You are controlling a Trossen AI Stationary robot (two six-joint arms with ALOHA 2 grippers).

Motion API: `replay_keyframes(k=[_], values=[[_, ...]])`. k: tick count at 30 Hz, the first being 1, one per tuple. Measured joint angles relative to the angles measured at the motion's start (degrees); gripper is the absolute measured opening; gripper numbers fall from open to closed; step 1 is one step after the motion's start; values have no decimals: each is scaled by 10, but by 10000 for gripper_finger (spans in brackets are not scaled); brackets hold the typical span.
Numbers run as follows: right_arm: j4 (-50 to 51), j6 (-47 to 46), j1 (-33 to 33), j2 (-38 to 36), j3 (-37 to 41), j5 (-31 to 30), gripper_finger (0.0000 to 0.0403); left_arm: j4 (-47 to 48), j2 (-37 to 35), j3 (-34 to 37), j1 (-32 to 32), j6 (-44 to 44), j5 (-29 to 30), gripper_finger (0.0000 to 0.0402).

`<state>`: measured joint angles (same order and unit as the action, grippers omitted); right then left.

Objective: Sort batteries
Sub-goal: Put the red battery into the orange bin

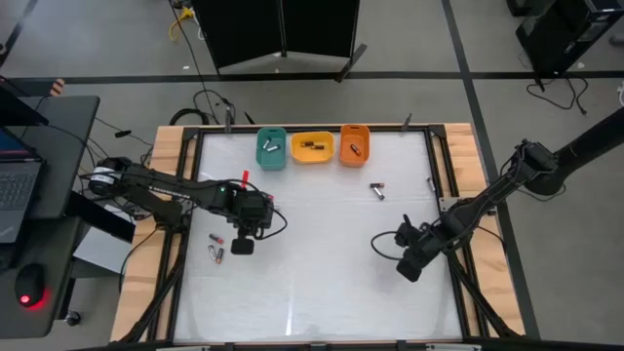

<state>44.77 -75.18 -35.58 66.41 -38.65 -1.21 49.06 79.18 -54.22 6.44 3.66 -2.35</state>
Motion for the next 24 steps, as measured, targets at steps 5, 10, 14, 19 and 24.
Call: replay_keyframes(k=[5,10,14,19,24], values=[[48,-65,-33,0,0,9,104,0,0,0,0,3,2,9],[56,-95,-49,7,2,15,148,0,0,0,0,11,2,9],[58,-97,-55,44,2,42,163,-10,0,0,0,11,3,9],[43,-86,-57,99,2,65,162,-25,0,0,0,11,3,9],[41,-81,-57,136,2,70,159,-28,0,0,0,11,4,9]])
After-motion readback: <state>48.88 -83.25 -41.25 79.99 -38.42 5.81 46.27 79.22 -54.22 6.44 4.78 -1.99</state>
